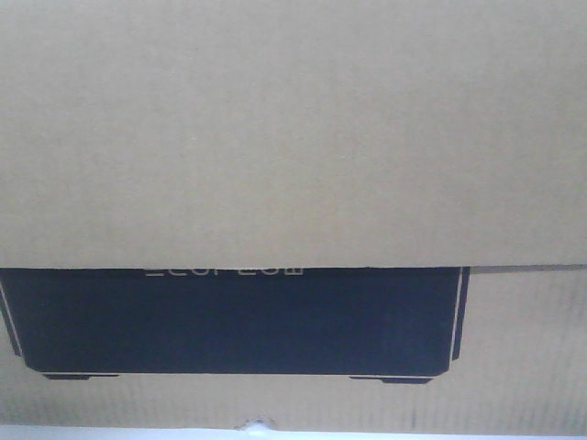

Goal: Grab box from left shelf to table start

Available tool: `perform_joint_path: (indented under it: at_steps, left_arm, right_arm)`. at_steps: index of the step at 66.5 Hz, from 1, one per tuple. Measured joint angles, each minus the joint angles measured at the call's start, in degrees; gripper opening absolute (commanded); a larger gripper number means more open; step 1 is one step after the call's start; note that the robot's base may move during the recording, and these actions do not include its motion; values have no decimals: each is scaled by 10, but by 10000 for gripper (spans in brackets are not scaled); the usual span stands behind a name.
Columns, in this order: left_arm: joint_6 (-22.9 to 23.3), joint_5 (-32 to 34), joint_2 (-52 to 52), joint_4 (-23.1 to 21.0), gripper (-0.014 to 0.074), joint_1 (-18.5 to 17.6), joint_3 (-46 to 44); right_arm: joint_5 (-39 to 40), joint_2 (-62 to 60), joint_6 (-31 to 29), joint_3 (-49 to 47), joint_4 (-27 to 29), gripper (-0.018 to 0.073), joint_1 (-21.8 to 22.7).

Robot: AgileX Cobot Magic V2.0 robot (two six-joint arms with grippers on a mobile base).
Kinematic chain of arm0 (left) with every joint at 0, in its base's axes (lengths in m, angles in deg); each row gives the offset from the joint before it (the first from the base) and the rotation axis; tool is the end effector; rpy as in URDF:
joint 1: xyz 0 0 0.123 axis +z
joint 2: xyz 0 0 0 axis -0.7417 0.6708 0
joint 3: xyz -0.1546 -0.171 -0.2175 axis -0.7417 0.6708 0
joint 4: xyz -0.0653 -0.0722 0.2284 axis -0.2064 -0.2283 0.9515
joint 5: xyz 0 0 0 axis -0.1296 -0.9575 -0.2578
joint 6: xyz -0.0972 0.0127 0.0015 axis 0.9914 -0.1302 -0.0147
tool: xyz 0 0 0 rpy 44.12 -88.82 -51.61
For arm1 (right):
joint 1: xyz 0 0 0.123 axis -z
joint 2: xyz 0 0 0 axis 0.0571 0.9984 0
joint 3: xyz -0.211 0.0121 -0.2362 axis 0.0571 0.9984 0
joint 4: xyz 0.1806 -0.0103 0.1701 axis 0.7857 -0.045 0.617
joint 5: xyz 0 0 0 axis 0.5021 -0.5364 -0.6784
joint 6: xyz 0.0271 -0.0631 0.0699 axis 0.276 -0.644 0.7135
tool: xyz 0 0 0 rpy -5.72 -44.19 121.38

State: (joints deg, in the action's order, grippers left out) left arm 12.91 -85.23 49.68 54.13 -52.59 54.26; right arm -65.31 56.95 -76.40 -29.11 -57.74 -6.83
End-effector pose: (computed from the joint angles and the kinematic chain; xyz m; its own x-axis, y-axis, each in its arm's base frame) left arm 0.0280 -0.0029 0.1938 -0.0394 -0.0238 -0.9989 0.0863 0.9959 -0.0271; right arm 0.0230 0.0024 0.2230 -0.1525 0.1071 -0.9825 -0.0546 0.9917 0.1165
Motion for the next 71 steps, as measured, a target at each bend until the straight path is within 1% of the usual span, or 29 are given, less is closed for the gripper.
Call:
perform_joint_path:
  at_steps: [7, 11, 16, 71]
  left_arm:
    - [0, 0, 0, 0, -93, 0, 0]
    - [0, 0, 0, 0, -93, 0, 1]
    - [0, 0, 0, 0, -93, 0, 1]
    - [0, 0, 0, 0, -93, 0, 1]
  right_arm:
    - [45, -21, 4, 53, 0, 58, 26]
    - [70, -22, 5, 78, -1, 58, 33]
    - [80, -23, 6, 85, -1, 58, 34]
    - [88, -23, 8, 88, -1, 58, 34]
